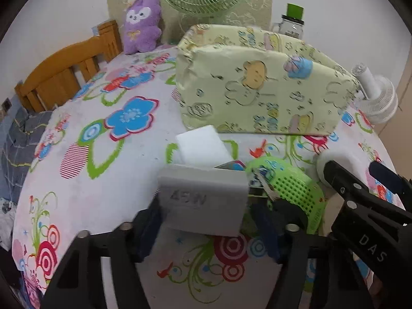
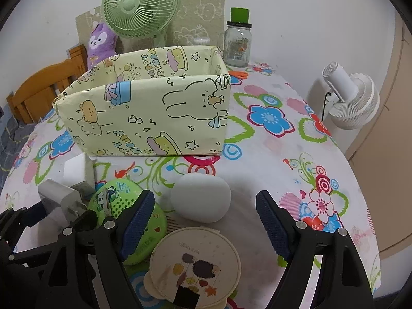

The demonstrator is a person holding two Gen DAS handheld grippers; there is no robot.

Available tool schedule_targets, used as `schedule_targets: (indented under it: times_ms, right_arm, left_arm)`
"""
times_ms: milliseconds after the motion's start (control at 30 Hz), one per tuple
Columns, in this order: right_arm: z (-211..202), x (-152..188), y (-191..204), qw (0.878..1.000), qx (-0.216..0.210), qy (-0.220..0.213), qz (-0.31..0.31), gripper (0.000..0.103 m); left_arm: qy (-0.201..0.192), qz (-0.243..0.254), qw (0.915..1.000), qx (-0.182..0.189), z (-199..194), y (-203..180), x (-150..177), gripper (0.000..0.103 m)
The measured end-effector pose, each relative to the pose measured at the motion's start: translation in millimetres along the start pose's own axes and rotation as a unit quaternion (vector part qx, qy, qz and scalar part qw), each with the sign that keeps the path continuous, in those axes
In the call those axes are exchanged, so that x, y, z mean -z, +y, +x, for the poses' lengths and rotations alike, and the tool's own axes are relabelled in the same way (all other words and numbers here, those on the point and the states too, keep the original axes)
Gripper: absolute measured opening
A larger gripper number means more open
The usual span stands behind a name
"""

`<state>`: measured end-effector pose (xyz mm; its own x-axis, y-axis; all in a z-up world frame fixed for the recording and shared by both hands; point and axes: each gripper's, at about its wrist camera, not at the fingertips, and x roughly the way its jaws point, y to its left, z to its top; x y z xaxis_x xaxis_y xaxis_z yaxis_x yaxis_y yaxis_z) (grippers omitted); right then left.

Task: Organize rigid objects
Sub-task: 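Grasp the white charger with the left tool while the right tool grasps the white egg-shaped object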

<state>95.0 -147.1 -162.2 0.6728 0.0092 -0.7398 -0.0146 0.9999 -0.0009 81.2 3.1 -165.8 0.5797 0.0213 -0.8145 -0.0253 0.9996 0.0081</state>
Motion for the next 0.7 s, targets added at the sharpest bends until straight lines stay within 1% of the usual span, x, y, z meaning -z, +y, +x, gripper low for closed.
schedule_targets:
  times_ms: [100, 167, 433, 500, 533, 567, 700]
  right_arm:
    - [9, 0, 6, 1.0, 0.012, 0.012, -0.021, 0.083]
    - [14, 1, 11, 0.999, 0.016, 0.015, -0.029, 0.083]
    - [27, -4, 5, 1.0, -0.002, 0.028, 0.001, 0.083]
    - [28, -5, 4, 0.999, -0.009, 0.031, 0.008, 0.078]
    - [29, -5, 4, 0.999, -0.01, 0.036, 0.011, 0.067]
    - [32, -4, 6, 0.999, -0.005, 0.047, 0.01, 0.059]
    - [31, -3, 9, 0.999, 0.008, 0.045, 0.001, 0.059]
  left_arm:
    - [0.001, -0.011, 0.9999, 0.003, 3, 5, -5, 0.06]
    - [-0.003, -0.005, 1.0, -0.004, 4, 3, -5, 0.06]
    - [-0.013, -0.002, 0.9999, -0.007, 6, 1, -8, 0.06]
    - [-0.013, -0.001, 0.9999, -0.009, 6, 0, -8, 0.06]
    - [-0.013, -0.002, 0.9999, -0.008, 6, 0, -8, 0.06]
    - [-0.014, -0.003, 0.9999, -0.008, 6, 0, -8, 0.06]
    - [-0.016, -0.003, 0.9998, -0.011, 6, -2, -7, 0.06]
